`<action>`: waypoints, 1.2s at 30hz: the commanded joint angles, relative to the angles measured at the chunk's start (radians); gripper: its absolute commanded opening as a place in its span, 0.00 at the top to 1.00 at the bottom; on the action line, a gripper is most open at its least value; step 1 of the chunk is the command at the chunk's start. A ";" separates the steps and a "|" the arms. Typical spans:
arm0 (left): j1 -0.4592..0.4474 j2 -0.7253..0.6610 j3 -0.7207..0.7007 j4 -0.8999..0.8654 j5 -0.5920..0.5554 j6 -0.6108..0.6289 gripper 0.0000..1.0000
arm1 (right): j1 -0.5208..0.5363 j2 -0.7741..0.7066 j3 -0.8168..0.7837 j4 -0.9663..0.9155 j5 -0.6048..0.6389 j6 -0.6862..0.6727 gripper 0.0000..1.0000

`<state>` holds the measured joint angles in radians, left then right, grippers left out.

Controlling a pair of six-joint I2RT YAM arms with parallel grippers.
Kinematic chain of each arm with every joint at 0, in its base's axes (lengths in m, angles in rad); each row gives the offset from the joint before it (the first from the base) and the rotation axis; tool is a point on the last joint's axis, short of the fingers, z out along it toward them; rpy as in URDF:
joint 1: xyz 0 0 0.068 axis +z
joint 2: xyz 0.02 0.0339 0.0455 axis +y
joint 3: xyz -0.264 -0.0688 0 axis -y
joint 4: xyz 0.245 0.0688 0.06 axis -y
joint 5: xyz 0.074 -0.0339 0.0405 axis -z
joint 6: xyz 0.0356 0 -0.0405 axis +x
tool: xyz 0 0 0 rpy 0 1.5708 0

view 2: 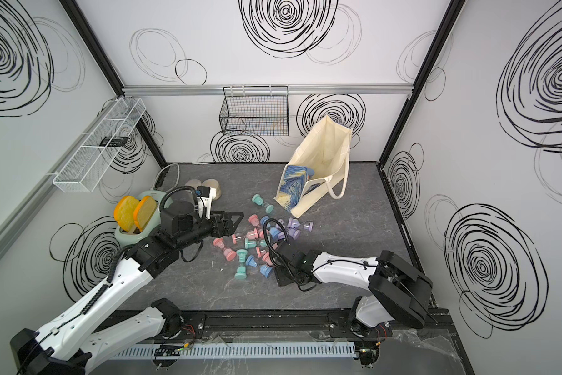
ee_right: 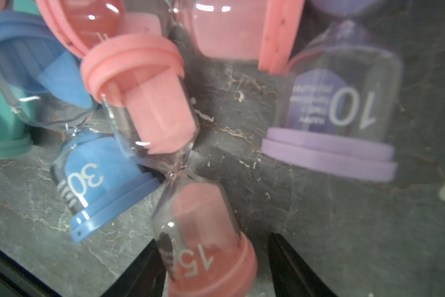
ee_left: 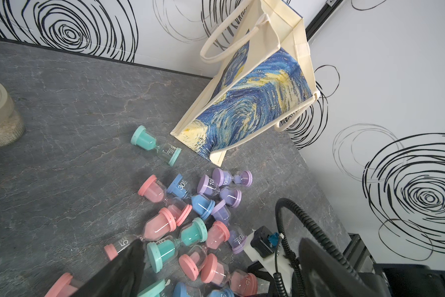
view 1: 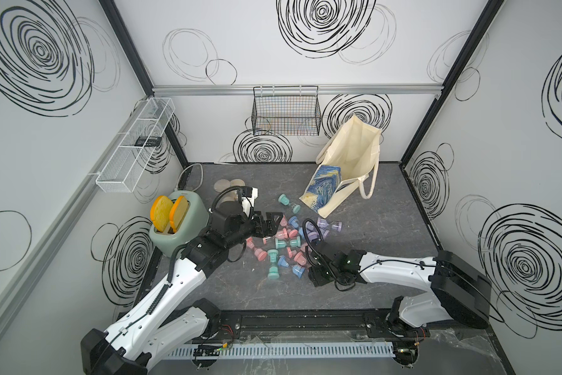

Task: Put the hourglass into the canvas bag
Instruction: Pick up the hourglass from the center of the board.

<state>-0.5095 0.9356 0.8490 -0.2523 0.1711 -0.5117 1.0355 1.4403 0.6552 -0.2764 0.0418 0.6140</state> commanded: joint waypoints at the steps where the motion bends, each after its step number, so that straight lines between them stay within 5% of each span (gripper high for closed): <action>1: 0.003 0.004 -0.011 0.040 -0.004 0.010 0.04 | 0.007 0.033 0.012 0.003 0.020 -0.018 0.34; 28: 0.005 0.003 -0.016 0.087 -0.003 -0.002 0.04 | 0.001 -0.007 0.012 -0.016 0.043 -0.030 0.56; 36: 0.006 0.018 0.022 0.096 -0.013 -0.007 0.04 | -0.047 -0.170 -0.011 -0.015 0.019 -0.030 0.62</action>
<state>-0.5091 0.9463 0.8406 -0.2066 0.1703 -0.5125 1.0138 1.3426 0.6563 -0.2840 0.0578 0.5823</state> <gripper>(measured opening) 0.959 0.465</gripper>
